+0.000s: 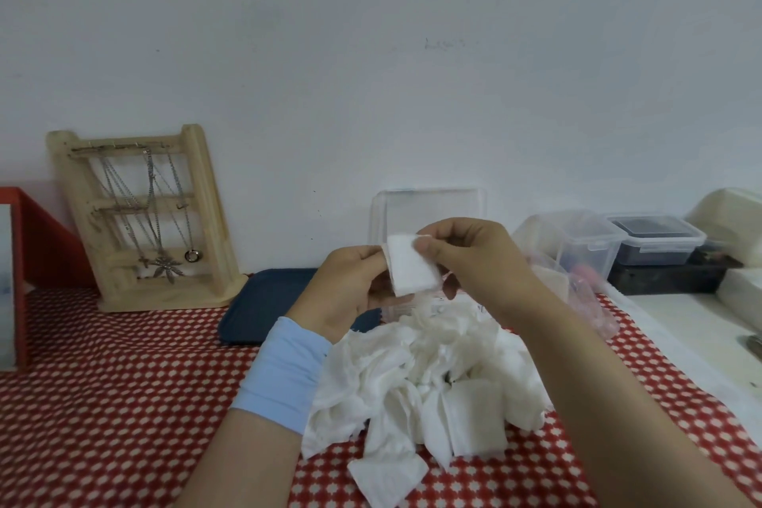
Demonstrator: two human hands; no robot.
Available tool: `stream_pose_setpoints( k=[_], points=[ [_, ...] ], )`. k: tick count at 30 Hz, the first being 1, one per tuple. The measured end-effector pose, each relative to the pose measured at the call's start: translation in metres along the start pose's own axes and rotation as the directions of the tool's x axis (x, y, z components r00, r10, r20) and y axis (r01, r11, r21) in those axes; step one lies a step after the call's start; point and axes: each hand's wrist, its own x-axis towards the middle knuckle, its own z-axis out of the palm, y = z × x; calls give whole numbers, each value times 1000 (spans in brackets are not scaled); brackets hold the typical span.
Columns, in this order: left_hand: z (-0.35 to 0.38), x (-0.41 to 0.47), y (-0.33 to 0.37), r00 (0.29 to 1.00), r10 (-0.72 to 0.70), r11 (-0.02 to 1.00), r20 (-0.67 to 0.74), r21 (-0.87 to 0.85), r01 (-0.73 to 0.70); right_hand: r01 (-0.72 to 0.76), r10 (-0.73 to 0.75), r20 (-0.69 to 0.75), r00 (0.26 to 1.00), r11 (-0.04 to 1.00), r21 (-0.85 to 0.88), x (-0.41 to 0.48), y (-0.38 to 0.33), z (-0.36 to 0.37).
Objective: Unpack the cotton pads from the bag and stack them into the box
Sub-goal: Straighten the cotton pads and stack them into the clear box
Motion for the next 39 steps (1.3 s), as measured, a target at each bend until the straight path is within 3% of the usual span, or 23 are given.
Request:
stream_pose_setpoints(
  k=[10,13,17,19,20,22,24,26,28,30,32,35,39],
  points=[
    [-1,-2,6,993,-76,980,87,-180,90,53,-80,-110,991,972,-228,3,8,3],
    [-4,-3,7,993,-47,997,107,-58,54,39,-69,-91,993,953,-301,5,12,4],
    [-12,-2,4,995,-53,998,85,39,50,-163,168,54,984,983,-83,4,12,0],
    [-14,-1,3,998,-57,997,34,54,55,-129,134,36,990,986,-104,5,11,-5],
    [-15,0,3,999,-49,996,-7,72,50,-77,84,27,996,976,-206,5,11,-11],
    [-19,2,1,997,-34,996,-73,78,40,45,55,179,982,860,-508,4,5,-27],
    [-20,4,0,994,-40,997,-102,57,46,113,279,417,865,701,-704,-2,-4,-39],
    [-17,4,0,992,-47,997,-114,54,53,113,498,475,725,595,-796,-7,-7,-39],
    [-14,4,0,992,-46,996,-116,72,54,107,543,440,716,537,-837,-8,-3,-30],
    [-11,3,0,992,-44,992,-121,111,57,92,474,404,782,554,-827,-6,2,-24],
    [-11,2,-1,991,-36,987,-133,150,55,81,374,399,837,637,-767,-3,3,-26],
    [-11,2,-1,989,-16,983,-145,178,42,-23,230,336,913,853,-522,-1,2,-30],
    [-9,3,-3,988,-9,977,-157,208,42,-66,150,247,957,946,-317,-4,1,-23]
  ],
)
